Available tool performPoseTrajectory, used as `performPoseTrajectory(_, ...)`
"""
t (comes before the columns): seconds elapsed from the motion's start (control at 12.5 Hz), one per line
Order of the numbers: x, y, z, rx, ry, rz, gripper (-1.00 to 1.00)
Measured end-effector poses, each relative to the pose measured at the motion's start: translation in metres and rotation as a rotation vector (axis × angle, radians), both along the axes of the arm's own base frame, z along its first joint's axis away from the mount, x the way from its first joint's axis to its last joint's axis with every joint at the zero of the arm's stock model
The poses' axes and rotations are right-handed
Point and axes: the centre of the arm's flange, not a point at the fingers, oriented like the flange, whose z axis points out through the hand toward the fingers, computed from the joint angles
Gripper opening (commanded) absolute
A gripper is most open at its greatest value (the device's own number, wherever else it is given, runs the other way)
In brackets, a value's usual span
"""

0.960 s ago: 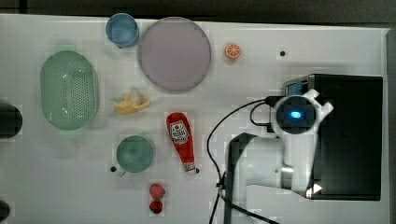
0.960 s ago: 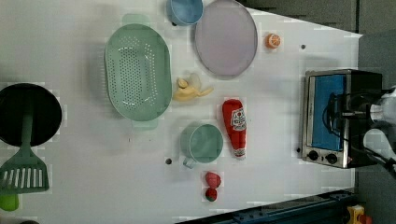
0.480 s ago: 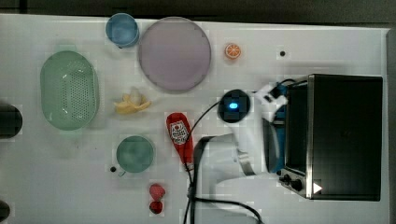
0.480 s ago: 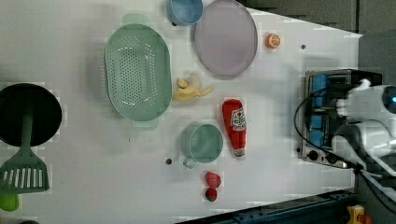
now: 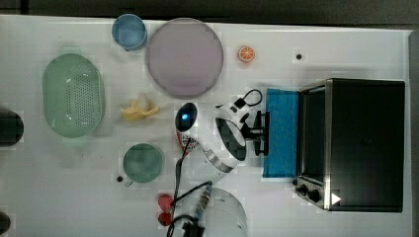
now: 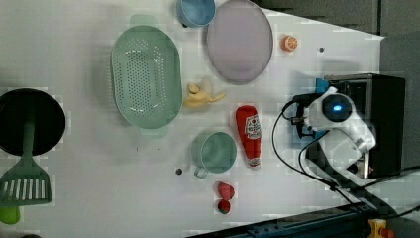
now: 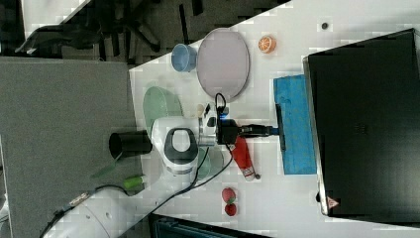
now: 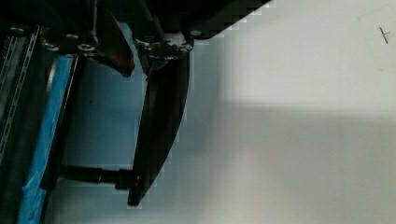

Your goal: Flap open oven.

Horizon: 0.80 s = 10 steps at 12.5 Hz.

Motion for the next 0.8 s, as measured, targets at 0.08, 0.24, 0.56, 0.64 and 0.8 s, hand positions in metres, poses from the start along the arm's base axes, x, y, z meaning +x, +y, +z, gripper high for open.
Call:
performPoseTrajectory(0.08, -0.003, 0.006, -0.011, -0.022, 0.005, 0.011, -0.65)
performPoseTrajectory(0.24, -0.003, 0.011, -0.026, -0.040, 0.009, -0.002, -0.65)
performPoseTrajectory(0.56, -0.001, 0.018, -0.047, -0.074, 0.021, -0.001, -0.65)
performPoseTrajectory(0.64, -0.001, 0.021, -0.047, -0.075, 0.019, 0.002, -0.65)
performPoseTrajectory(0.8, 0.000, 0.016, -0.045, -0.071, 0.012, -0.015, -0.65)
